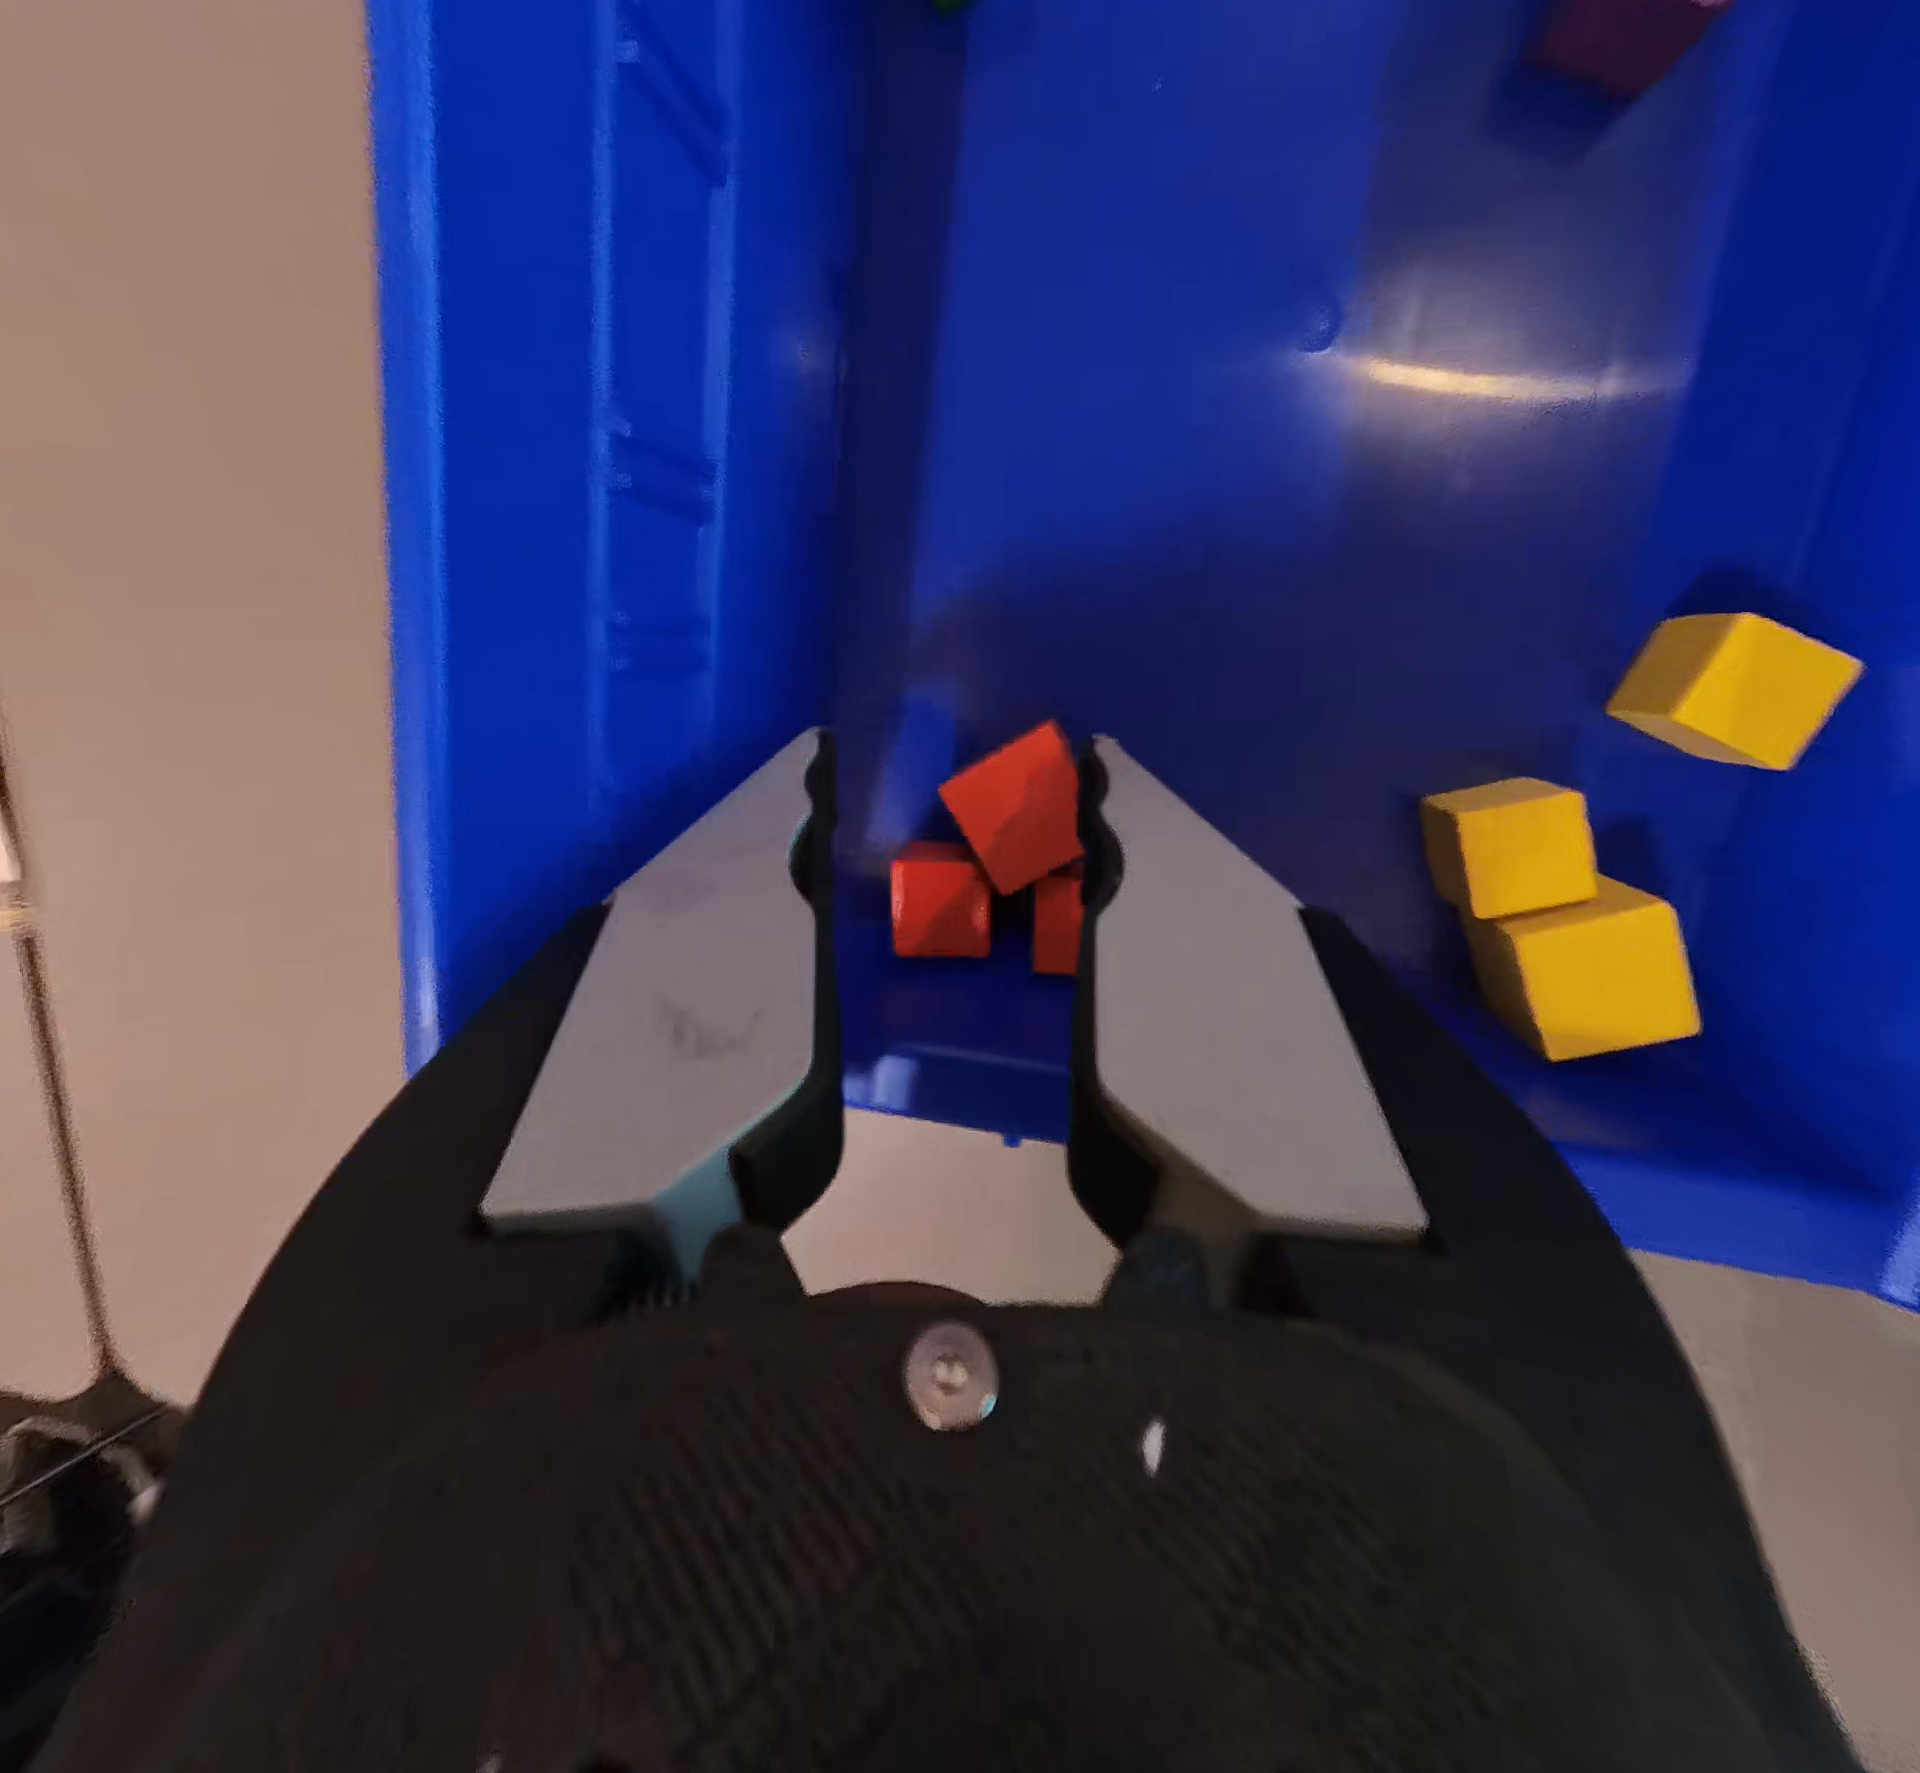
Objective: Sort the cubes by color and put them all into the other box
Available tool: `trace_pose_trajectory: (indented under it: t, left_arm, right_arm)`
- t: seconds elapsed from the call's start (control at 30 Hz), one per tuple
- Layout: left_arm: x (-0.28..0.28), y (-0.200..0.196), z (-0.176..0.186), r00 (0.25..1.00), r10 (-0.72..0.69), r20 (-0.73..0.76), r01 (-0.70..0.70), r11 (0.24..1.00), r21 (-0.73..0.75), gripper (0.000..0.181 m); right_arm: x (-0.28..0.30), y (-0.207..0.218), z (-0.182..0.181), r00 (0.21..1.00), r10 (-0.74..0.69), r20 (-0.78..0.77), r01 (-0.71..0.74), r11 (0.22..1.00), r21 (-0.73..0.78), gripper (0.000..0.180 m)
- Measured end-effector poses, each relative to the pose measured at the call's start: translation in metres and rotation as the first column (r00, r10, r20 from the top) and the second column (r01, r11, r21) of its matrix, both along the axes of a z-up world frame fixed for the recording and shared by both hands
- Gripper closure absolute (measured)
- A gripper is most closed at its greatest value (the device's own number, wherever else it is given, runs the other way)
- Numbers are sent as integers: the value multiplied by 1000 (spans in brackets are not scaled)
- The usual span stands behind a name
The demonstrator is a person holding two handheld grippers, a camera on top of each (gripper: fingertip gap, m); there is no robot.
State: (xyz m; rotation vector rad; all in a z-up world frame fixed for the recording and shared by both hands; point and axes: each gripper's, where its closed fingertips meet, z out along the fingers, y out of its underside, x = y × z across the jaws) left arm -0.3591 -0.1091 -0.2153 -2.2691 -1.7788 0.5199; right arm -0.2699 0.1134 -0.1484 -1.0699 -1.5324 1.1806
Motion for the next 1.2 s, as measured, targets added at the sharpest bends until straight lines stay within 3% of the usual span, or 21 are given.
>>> trace_pose_trajectory:
  t: [0.17,0.27,0.53,0.73,0.83,0.9,0.93,1.2]
  left_arm:
    - [0,5,-3,999,-26,43,27,999,-17,134]
    - [2,15,-8,995,-45,89,42,999,27,123]
    - [6,3,-10,986,-10,169,17,999,-41,109]
    - [10,11,-17,978,-4,210,-12,997,78,99]
    - [11,11,-16,978,-23,207,6,996,85,112]
    - [11,11,-13,981,-60,183,44,995,90,148]
    - [11,12,-12,982,-78,174,62,994,93,152]
    - [14,14,-11,981,-124,152,110,989,97,153]
  right_arm:
    - [0,-2,0,1000,6,1,-6,1000,5,96]
    - [0,-2,0,1000,8,0,-8,1000,3,96]
    - [0,-6,0,1000,26,1,-26,1000,10,97]
    - [1,-9,1,999,32,-7,-32,999,14,98]
    - [1,-9,1,999,35,-7,-35,999,4,98]
    - [1,-9,1,999,36,-7,-36,999,0,98]
    - [1,-9,1,999,35,-8,-35,999,-1,98]
    - [3,-8,3,999,36,-14,-36,999,-13,98]
